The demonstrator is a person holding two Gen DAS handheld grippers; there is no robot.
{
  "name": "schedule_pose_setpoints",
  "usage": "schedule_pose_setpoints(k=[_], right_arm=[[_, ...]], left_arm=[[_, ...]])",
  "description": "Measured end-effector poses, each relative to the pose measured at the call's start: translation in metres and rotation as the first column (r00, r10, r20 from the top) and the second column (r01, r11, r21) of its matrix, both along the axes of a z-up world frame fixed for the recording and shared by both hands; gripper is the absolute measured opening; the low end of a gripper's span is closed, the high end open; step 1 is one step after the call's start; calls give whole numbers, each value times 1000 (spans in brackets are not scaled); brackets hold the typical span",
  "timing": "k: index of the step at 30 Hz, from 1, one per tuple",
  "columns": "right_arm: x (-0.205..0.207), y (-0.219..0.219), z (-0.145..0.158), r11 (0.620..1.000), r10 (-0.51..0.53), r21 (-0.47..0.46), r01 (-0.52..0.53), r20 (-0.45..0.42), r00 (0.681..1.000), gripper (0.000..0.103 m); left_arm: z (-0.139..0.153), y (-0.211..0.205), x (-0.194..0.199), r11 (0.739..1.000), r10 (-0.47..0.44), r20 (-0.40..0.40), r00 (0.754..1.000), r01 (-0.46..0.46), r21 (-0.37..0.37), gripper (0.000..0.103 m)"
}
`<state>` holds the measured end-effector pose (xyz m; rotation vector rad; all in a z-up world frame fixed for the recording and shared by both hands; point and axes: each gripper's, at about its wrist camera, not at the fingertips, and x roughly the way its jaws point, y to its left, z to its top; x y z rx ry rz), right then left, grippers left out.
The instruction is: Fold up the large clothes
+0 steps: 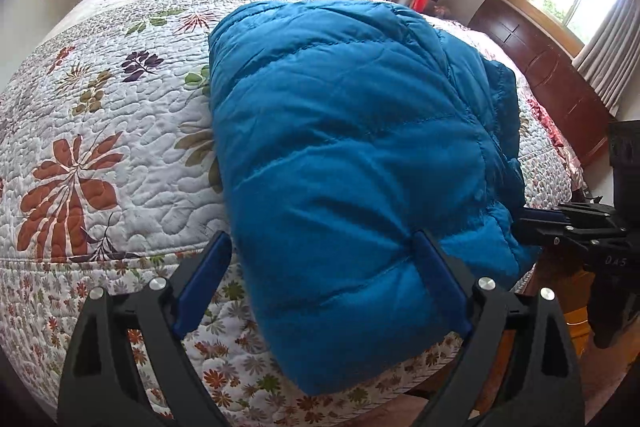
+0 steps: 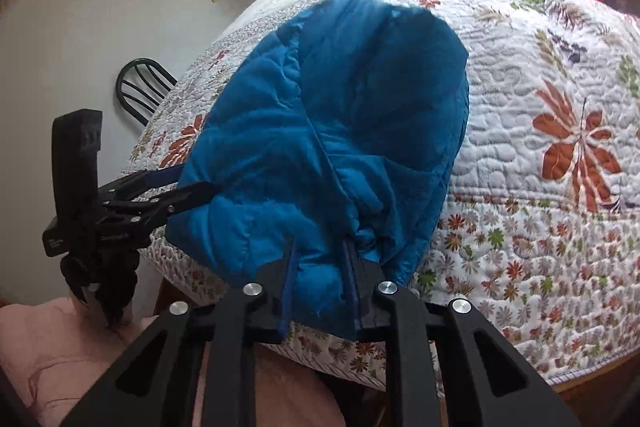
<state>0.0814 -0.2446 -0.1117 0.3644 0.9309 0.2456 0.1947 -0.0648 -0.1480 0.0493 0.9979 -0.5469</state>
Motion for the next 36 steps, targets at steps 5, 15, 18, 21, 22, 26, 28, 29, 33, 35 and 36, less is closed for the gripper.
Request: schedule_pose_setpoints(k=[5,15,18,21,22,26,28,29,33,35,36], right_arm=[[3,-9,-24,998,-8,63,6,36,999,17],[0,-9,-20,998,-18,55,14,61,998,16],[0,-2,0,1000,-5,10,4,73,997,19],[-2,-1,26,1000,7,-17,-5,118,993,20],[-3,-2,34,1000,8,-24,-4,136,991,20],[11,-11,60,997,-25,-63,38,198,980,28],[25,-17,68,995,-41,-77,58,211,977,28],[34,-20,69,995,-45,-74,62,210,977,28],[72,-31,68,997,-57,-48,67,179,982,28],[85,-36,67,996,-58,-51,67,167,984,28],[90,-38,66,996,-64,-56,74,159,985,27]], left_arm=[[-10,0,2,1000,1,4,1000,-1,-3,96],[-11,1,1,1000,18,8,1000,-18,-10,97],[-1,1,-4,1000,20,38,999,-20,4,96],[10,1,-7,1000,17,60,998,-17,2,96],[13,1,-6,1000,15,65,998,-14,-2,96],[24,-3,0,1000,16,94,995,-16,-3,96],[28,-6,5,1000,14,95,995,-13,-7,96],[29,-8,9,1000,13,95,995,-12,-7,96],[38,-17,37,1000,5,66,998,-3,-30,96],[41,-25,55,999,6,33,999,-5,-37,96],[41,-28,63,999,0,9,1000,0,-45,96]])
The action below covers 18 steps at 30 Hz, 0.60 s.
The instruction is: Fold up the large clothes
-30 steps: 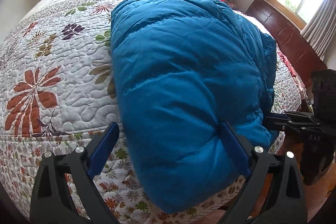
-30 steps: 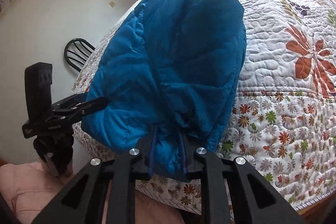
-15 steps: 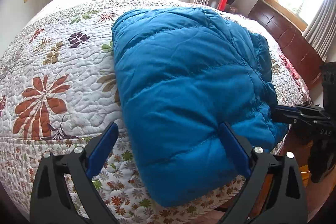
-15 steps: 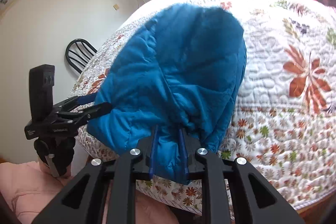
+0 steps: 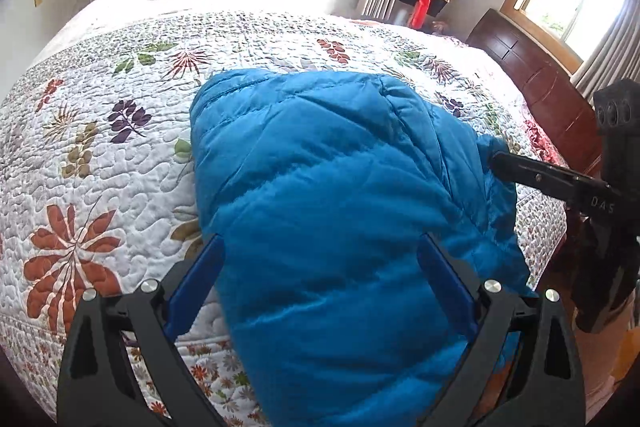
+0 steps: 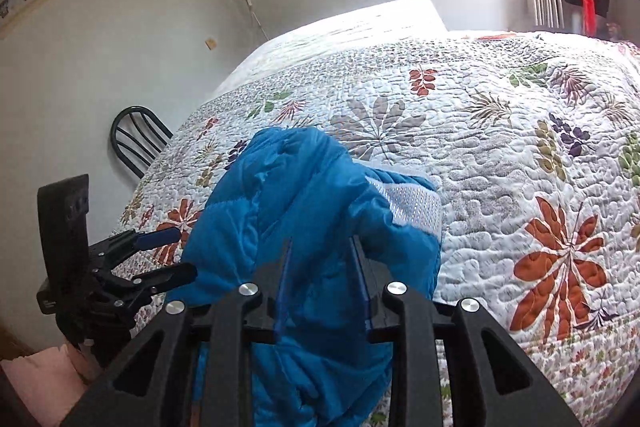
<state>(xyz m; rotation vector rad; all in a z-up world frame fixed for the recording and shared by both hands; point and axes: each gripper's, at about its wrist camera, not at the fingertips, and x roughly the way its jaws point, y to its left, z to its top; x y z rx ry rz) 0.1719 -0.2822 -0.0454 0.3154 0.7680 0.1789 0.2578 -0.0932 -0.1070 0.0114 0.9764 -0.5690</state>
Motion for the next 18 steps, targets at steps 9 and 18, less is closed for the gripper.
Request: schedule_pose_setpoints(k=[9,18], right_arm=[[32,-17,-54,998,-30,56,39,-151,988,15],[34,-39,-76,973,-42,216,82,-182,982,6]], left_arm=[[-24,-20,37,999,-41,-87,995,43,23,97],[-33,-23,49,998,-60,-133,989,64,23,98]])
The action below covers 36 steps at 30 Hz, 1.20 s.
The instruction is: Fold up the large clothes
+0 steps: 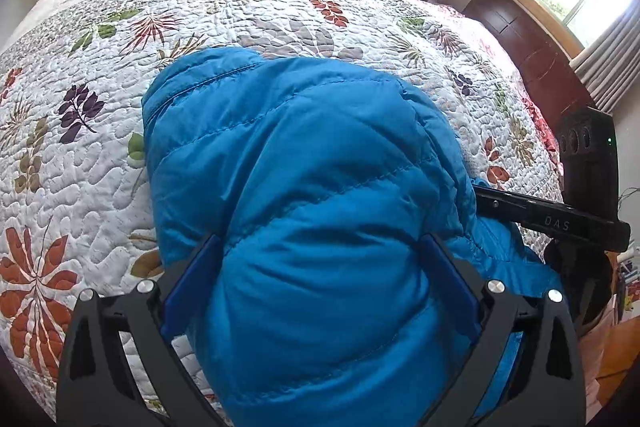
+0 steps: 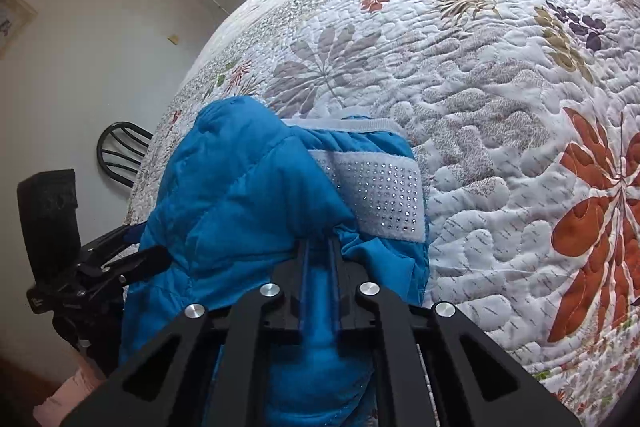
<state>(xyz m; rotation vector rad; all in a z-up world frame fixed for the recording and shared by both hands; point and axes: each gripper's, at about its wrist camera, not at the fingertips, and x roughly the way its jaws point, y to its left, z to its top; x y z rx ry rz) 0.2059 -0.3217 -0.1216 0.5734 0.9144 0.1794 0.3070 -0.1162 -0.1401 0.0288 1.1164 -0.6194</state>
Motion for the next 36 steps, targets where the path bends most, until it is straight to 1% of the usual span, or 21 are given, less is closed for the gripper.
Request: schedule_pose_setpoints(k=[1,3,4,6,8,10,12,14,15,17,20,22,25,27,28,30,31,33,34,35,36], right_arm=[[-5,1,7,1000,-12,-6,13,9,1000,7],[-18,6,26,999,-24,-41,26,45,999,13],[-26,11,37,997,-25,-66,29,64,998,14],[-41,25,57,995,4,-103,8,110,994,15],[-54,44,73,988,50,-148,-29,136,989,15],[-60,67,78,979,118,-182,-92,134,984,16],[-65,90,73,965,174,-215,-149,102,979,16],[-64,107,61,950,203,-254,-182,62,977,16],[-64,112,53,943,200,-280,-182,39,979,15],[-59,115,39,940,194,-289,-183,11,981,15],[-54,117,22,934,193,-307,-184,-1,981,14],[-48,115,16,939,183,-296,-177,-9,983,13],[-48,115,15,941,172,-295,-168,-14,985,13],[-50,116,20,941,167,-297,-163,-12,986,13],[-53,114,24,947,162,-281,-157,-4,987,13],[-64,105,38,963,152,-229,-140,34,988,21],[-73,99,47,971,141,-206,-123,75,987,26],[-92,81,64,982,92,-175,-66,149,985,58],[-99,70,70,986,58,-163,-32,162,985,66],[-104,60,72,989,29,-151,-4,165,986,77],[-107,51,72,991,7,-132,15,160,987,78]], left_arm=[[5,3,-2,1000,3,-11,1000,-3,-11,97],[17,14,-8,998,13,-18,1000,-14,-53,92],[23,20,-14,996,12,-17,1000,-13,-83,91],[36,29,-28,992,1,1,1000,-1,-125,91],[42,31,-44,993,-12,25,1000,14,-114,91],[38,30,-55,994,-26,17,1000,27,-103,91],[29,29,-62,997,-34,5,999,34,-73,91],[19,27,-66,999,-40,33,999,40,-17,91],[13,26,-66,999,-38,43,998,38,8,91],[2,27,-61,999,-37,21,999,37,10,94],[-8,27,-57,999,-35,29,999,34,41,95],[-14,26,-54,998,-17,24,1000,15,55,96],[-19,27,-49,999,-7,11,1000,7,48,99],[-17,29,-48,999,-7,5,1000,7,38,99],[-15,32,-47,1000,-6,-1,1000,6,27,99],[-6,42,-49,1000,-9,-22,1000,9,-15,97],[0,49,-50,999,-9,-25,1000,8,-45,97],[12,68,-50,996,14,-10,1000,-15,-94,97],[16,79,-49,994,30,-1,1000,-30,-108,99],[18,89,-46,992,40,-2,999,-40,-123,99],[17,97,-43,990,48,-10,999,-49,-133,99]])
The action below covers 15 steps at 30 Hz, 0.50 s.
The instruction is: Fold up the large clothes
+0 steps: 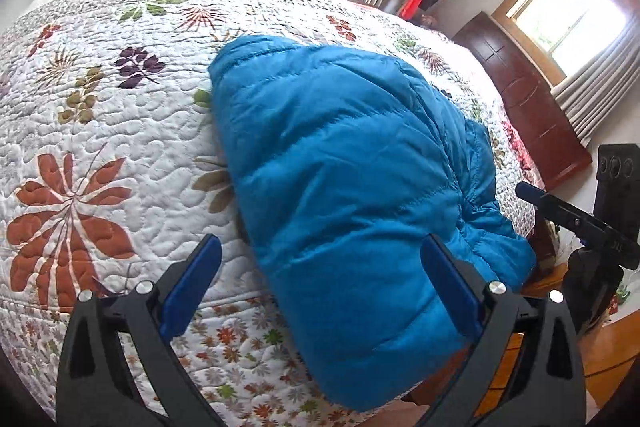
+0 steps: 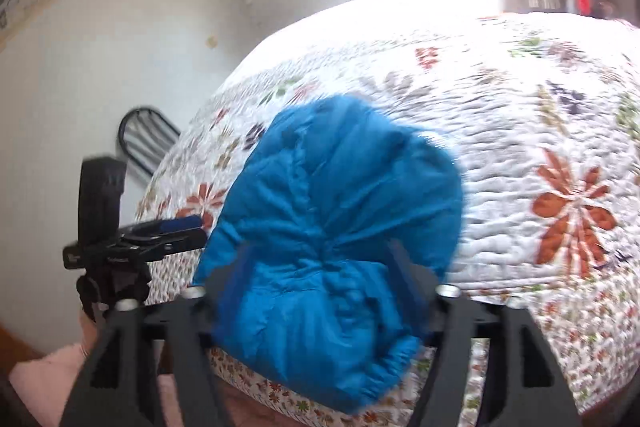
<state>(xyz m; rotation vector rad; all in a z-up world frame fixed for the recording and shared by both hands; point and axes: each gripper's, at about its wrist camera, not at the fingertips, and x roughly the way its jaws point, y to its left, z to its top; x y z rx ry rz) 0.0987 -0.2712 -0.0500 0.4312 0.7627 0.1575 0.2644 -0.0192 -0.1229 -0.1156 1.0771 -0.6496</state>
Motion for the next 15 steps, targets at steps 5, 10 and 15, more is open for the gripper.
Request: schedule_pose_setpoints(k=[5,10,15], right_arm=[[11,-35,-38,985,6,175,12,-99,995,78],[24,-41,-74,954,42,299,3,-142,989,78],[38,-38,-100,925,84,379,-23,-145,986,83]], left_arm=[[-27,25,21,997,26,-114,993,-34,-74,99],[-52,22,34,979,-35,-217,976,-9,-202,99],[-68,8,39,962,-91,-267,959,15,-273,99]])
